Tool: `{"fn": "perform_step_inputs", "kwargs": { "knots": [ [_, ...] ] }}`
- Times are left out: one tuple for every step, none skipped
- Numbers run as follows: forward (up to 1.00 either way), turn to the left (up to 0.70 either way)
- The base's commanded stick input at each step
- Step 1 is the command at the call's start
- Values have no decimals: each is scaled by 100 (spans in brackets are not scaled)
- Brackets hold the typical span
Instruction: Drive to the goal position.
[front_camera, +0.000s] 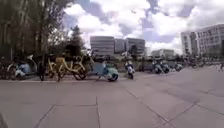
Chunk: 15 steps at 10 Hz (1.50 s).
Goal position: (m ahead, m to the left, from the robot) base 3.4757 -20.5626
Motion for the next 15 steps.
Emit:
{"fn": "perform_step_inputs", "kwargs": {
  "knots": [
    [70, -34],
    [70, -34],
    [70, -34],
    [70, -34],
    [70, -34],
    [70, -34],
    [70, -34],
    [70, -34],
    [70, -34],
    [70, -34],
    [70, -34],
    [70, -34],
    [70, -34],
    [70, -34],
    [70, -34]
  ]
}}
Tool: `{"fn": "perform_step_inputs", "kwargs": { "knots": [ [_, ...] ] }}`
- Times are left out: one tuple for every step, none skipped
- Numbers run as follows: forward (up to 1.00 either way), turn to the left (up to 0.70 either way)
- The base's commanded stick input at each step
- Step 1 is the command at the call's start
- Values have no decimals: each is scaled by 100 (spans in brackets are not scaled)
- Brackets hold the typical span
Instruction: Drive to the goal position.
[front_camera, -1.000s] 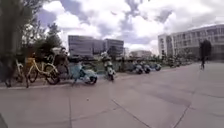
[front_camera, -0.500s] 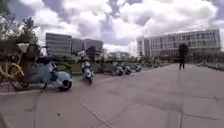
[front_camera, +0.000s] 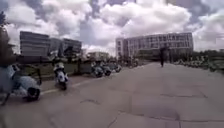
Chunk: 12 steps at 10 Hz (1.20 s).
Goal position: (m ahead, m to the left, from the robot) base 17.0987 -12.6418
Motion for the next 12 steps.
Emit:
{"fn": "perform_step_inputs", "kwargs": {
  "knots": [
    [70, -34],
    [70, -34],
    [70, -34],
    [70, -34],
    [70, -34],
    [70, -34],
    [70, -34],
    [70, -34],
    [70, -34],
    [70, -34],
    [70, -34],
    [70, -27]
  ]
}}
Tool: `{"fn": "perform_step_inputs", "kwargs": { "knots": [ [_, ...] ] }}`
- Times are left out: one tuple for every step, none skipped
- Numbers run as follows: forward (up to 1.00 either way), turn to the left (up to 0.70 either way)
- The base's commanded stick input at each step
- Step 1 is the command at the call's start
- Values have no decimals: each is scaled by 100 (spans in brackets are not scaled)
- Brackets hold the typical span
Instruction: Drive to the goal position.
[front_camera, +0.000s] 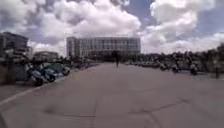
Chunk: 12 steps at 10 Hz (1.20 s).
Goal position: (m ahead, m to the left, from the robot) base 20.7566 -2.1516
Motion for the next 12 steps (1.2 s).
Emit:
{"fn": "perform_step_inputs", "kwargs": {
  "knots": [
    [70, -10],
    [70, -2],
    [70, 0],
    [70, 0],
    [70, 0],
    [70, 0],
    [70, 0],
    [70, 0],
    [70, 0],
    [70, 0],
    [70, 0],
    [70, 0]
  ]
}}
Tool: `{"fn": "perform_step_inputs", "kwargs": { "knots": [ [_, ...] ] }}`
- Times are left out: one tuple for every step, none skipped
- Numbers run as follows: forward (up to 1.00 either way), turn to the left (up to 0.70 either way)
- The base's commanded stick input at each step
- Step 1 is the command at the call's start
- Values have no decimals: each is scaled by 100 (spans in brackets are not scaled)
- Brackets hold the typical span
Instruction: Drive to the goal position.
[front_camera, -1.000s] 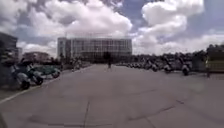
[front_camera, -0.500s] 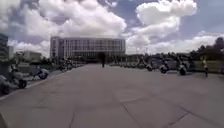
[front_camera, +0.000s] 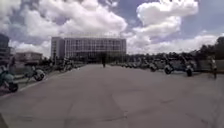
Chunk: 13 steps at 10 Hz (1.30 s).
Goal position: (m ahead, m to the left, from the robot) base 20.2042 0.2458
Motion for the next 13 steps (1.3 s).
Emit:
{"fn": "perform_step_inputs", "kwargs": {
  "knots": [
    [70, 0],
    [70, 0],
    [70, 0],
    [70, 0],
    [70, 0],
    [70, 0],
    [70, 0],
    [70, 0],
    [70, 0],
    [70, 0],
    [70, 0],
    [70, 0],
    [70, 0]
  ]
}}
